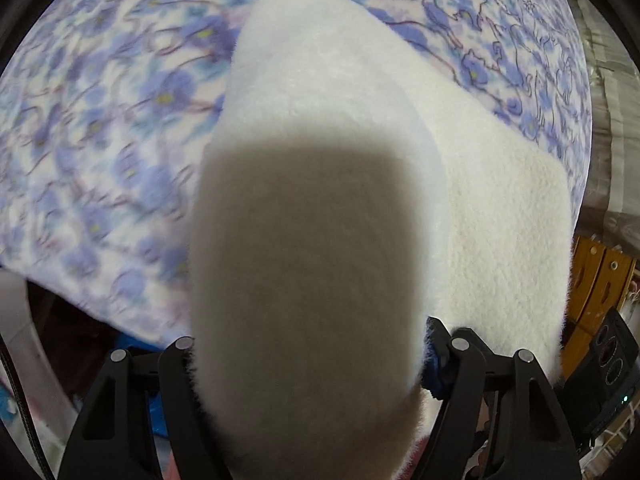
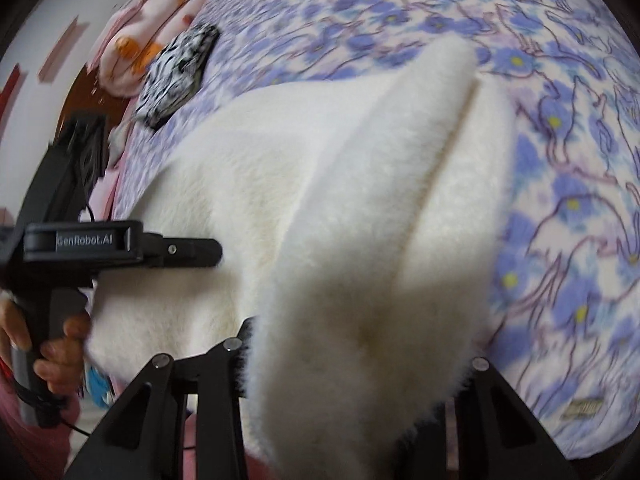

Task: Fold large clothes

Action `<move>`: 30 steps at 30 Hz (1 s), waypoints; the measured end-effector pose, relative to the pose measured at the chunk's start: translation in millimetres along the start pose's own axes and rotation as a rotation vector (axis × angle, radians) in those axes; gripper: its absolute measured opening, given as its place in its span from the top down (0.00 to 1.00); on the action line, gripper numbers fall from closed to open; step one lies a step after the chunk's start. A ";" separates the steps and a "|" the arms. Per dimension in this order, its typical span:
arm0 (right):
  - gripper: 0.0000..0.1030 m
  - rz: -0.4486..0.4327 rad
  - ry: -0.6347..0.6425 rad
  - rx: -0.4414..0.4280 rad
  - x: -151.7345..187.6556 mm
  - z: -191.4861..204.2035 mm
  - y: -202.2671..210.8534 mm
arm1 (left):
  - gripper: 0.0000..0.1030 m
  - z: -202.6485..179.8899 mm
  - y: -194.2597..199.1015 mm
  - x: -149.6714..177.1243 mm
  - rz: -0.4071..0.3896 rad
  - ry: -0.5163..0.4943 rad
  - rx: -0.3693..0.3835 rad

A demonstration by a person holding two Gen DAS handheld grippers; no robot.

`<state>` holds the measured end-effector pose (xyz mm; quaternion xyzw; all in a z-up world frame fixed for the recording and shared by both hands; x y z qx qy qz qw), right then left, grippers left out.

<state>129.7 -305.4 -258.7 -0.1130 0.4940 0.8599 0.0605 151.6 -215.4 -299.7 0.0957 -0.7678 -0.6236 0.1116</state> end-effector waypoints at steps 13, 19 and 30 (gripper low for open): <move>0.65 -0.043 0.208 -0.105 -30.7 182.8 -21.7 | 0.31 180.7 142.6 -47.7 -0.188 0.053 -0.056; 0.65 -0.125 0.255 -0.138 -83.8 285.0 -51.6 | 0.31 249.2 203.1 -115.2 -0.298 0.026 -0.065; 0.64 -0.354 0.296 -0.172 -213.9 409.4 -120.5 | 0.31 352.3 304.4 -289.0 -0.568 -0.079 -0.103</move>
Point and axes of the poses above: each gripper's, at about its wrist camera, not at the fingertips, and y roughly against the way its jaws point, z to its left, x to its underside, the point moved 9 cm from there along -y, roughly the way its jaws point, and after that the axes turned 12 degrees about -z, right-handed, at the moved point
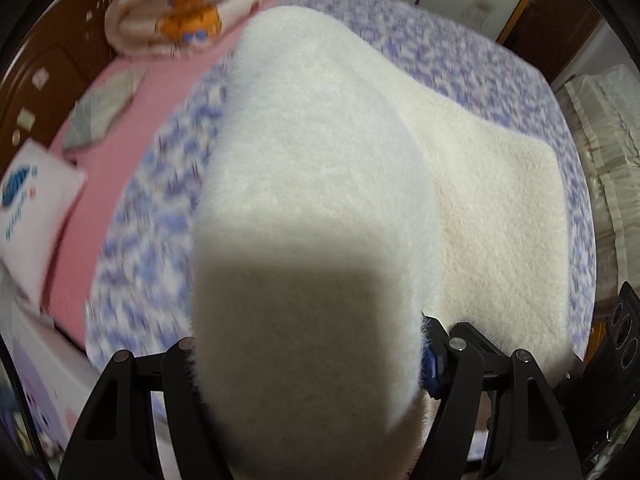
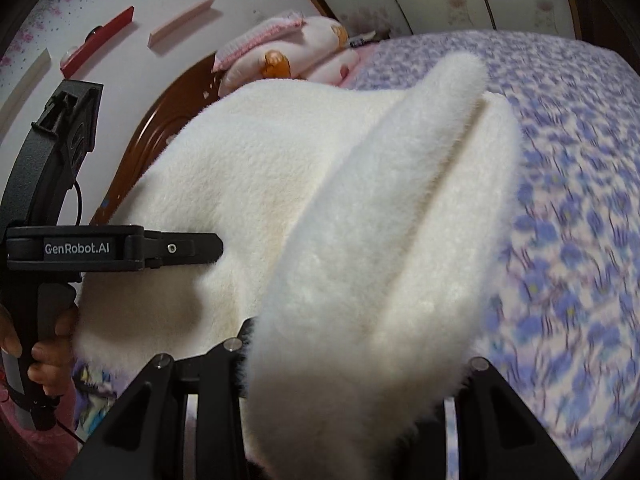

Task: Fold large clothes

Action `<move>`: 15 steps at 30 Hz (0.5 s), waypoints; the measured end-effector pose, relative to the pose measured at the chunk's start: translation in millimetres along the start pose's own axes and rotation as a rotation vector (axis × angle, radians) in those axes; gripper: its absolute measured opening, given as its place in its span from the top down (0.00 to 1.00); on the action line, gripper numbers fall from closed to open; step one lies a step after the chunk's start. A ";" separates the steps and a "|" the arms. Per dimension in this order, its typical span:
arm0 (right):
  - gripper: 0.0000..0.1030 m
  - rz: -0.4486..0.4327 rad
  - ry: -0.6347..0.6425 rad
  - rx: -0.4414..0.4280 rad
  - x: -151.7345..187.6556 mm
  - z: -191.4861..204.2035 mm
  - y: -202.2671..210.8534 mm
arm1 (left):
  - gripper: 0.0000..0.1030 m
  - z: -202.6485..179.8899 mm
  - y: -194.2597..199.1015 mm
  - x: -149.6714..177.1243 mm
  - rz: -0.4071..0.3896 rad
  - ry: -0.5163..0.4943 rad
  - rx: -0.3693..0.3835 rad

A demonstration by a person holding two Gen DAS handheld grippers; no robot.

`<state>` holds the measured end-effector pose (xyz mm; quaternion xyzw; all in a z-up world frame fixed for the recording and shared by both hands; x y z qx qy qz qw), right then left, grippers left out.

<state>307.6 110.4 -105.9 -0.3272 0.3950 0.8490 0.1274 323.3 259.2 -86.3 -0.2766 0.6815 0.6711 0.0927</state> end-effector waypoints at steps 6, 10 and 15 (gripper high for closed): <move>0.64 -0.088 0.057 0.010 -61.0 2.3 -61.2 | 0.31 38.4 -40.5 -92.1 -0.083 0.015 0.034; 0.64 -0.115 0.059 -0.001 -94.1 -9.9 -106.8 | 0.31 59.3 -80.8 -144.8 -0.110 0.035 0.053; 0.64 -0.155 0.051 0.015 -125.3 -38.9 -169.3 | 0.31 72.9 -151.1 -195.2 -0.141 0.019 0.110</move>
Point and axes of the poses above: each gripper's, at about its wrist camera, not at the fingertips, and y roughly against the way its jaws point, z to its left, x to its underside, the point moved 9 cm from there along -y, roughly the way its jaws point, and after that the axes turned 12 degrees about -z, right-handed, at the moved point
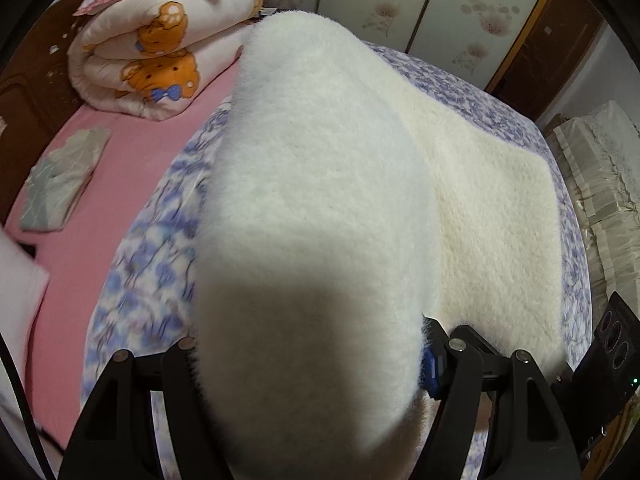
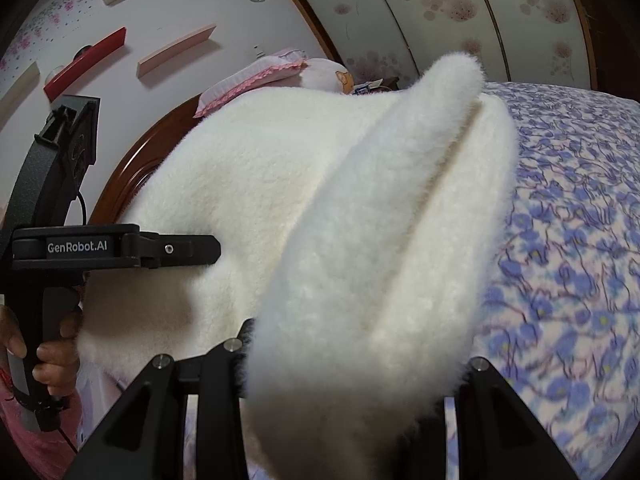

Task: Fold large clothes

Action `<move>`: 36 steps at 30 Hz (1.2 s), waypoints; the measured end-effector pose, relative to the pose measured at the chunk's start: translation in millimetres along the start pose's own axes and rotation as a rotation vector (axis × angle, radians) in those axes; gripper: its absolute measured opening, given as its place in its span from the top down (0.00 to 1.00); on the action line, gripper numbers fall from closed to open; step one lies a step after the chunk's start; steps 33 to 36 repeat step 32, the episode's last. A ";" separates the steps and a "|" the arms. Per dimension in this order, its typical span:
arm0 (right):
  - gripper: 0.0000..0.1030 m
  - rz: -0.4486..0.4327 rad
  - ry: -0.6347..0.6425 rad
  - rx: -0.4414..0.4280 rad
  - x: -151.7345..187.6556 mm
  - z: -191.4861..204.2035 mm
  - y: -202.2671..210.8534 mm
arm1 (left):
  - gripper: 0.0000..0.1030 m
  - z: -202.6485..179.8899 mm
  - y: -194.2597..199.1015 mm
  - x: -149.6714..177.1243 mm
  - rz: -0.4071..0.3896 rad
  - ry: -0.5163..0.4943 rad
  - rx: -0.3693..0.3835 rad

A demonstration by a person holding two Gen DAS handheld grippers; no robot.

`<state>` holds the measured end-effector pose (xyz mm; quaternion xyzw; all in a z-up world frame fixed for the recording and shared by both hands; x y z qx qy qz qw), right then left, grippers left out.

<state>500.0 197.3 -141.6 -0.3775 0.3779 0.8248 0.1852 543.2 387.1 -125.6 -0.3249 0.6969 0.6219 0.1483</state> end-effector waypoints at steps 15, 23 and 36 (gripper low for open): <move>0.61 0.051 -0.237 -0.117 95.1 -103.9 -138.8 | 0.10 72.9 -188.0 37.6 -0.030 -0.145 0.129; 0.54 0.029 -0.297 -0.182 106.6 -120.2 -139.3 | 0.09 73.5 -201.2 42.7 -0.041 -0.137 0.215; 0.52 0.004 -0.324 -0.190 110.8 -124.4 -139.5 | 0.07 64.4 -195.2 49.8 -0.029 -0.120 0.229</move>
Point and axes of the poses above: each gripper's, at about its wrist camera, not at the fingertips, and y roughly against the way its jaws point, z to its left, x to its underside, the point moved 9 cm from there along -y, roughly the way its jaws point, and after that the axes turned 12 degrees about -z, right-handed, at the moved point
